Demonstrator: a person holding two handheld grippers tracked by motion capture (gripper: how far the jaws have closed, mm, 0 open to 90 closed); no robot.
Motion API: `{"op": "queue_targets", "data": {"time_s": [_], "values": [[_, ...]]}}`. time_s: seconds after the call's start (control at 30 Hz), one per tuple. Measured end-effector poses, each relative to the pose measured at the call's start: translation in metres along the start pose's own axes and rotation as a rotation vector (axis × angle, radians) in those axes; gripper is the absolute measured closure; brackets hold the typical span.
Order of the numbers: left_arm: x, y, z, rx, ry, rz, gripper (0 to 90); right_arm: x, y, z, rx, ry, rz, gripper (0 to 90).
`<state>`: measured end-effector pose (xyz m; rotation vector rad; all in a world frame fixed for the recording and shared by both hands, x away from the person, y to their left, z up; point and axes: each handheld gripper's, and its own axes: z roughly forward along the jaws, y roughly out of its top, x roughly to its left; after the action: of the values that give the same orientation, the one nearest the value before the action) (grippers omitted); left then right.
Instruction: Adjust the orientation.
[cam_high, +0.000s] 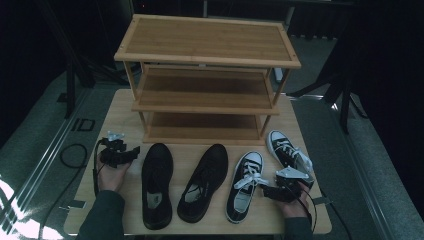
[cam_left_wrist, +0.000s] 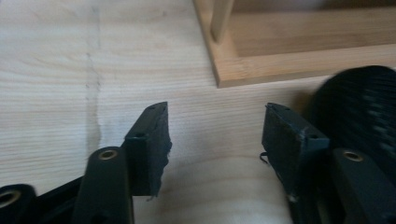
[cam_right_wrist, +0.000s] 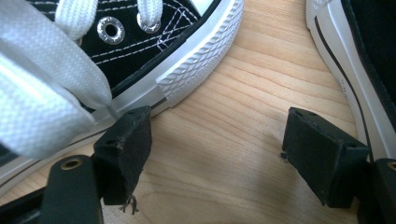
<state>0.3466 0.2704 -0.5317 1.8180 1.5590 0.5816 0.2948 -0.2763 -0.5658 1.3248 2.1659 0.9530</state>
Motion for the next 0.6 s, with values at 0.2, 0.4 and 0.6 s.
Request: {"op": "queue_targets", "data": {"time_s": [0.2, 0.4, 0.6], "values": [[-0.003, -0.002, -0.020, -0.062, -0.032, -0.004, 43.6, 0.000, 0.000, 0.000, 0.000, 0.000, 0.000, 24.0], [-0.005, -0.003, -0.035, -0.054, -0.091, 0.011, 46.8, -0.001, 0.000, 0.000, 0.000, 0.005, -0.004, 24.0], [-0.009, 0.000, -0.059, -0.030, -0.131, 0.100, 51.7, -0.001, 0.000, 0.000, 0.002, 0.006, -0.007, 24.1]]}}
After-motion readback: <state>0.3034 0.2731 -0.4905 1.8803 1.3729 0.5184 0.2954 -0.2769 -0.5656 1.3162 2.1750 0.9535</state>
